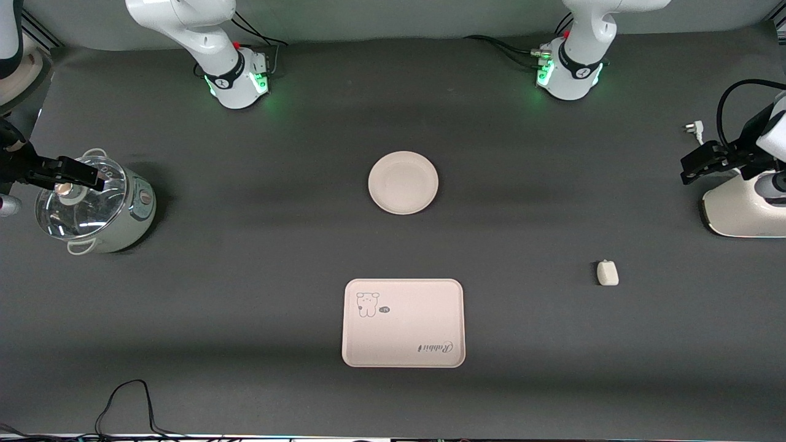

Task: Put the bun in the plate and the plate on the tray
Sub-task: 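Lower the left gripper onto the white bun and close on it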

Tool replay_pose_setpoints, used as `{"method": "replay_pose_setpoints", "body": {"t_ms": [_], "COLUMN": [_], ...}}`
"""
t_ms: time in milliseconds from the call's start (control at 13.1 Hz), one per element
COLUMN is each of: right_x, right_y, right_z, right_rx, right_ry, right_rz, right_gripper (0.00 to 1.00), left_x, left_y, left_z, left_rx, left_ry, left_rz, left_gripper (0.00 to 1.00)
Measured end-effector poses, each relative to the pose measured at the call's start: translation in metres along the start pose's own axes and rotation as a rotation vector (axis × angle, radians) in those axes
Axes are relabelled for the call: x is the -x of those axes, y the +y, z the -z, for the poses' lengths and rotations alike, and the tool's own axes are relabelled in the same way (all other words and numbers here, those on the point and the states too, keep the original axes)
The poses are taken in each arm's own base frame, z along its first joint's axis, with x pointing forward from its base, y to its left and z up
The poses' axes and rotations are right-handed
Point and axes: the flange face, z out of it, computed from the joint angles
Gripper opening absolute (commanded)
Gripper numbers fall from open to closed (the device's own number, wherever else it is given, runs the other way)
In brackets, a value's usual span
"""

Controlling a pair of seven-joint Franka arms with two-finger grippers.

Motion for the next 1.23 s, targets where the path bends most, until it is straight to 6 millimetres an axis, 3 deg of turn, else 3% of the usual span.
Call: {"method": "replay_pose_setpoints", "body": {"t_ms": [460,613,689,843,1072,1226], "right_x": [0.0,0.0,0.0,0.0,0.0,0.0], "right_y": [0.0,0.0,0.0,0.0,0.0,0.0], "right_z": [-0.002,-0.002,-0.003,-0.003,-0.004,-0.004], "right_rx": [0.0,0.0,0.0,0.0,0.0,0.0], "right_ry": [-0.003,-0.005,-0.006,-0.007,-0.008,-0.008], "right_rz": [0.0,0.0,0.0,0.0,0.001,0.001], "right_gripper": [1.0,1.0,1.0,1.0,1.0,1.0], "left_x": [-0.002,-0.011,-0.021,-0.047,-0.084,-0.1], "left_y": [0.0,0.003,0.005,0.012,0.024,0.027], "left_z": [-0.005,-0.022,-0.041,-0.098,-0.208,-0.279], "left_rx": [0.0,0.003,0.002,-0.003,-0.011,-0.012], "left_ry": [-0.009,-0.024,-0.035,-0.066,-0.097,-0.079], "left_rz": [0.0,-0.001,-0.003,-0.009,-0.021,-0.025], "left_gripper": [1.0,1.0,1.0,1.0,1.0,1.0]}}
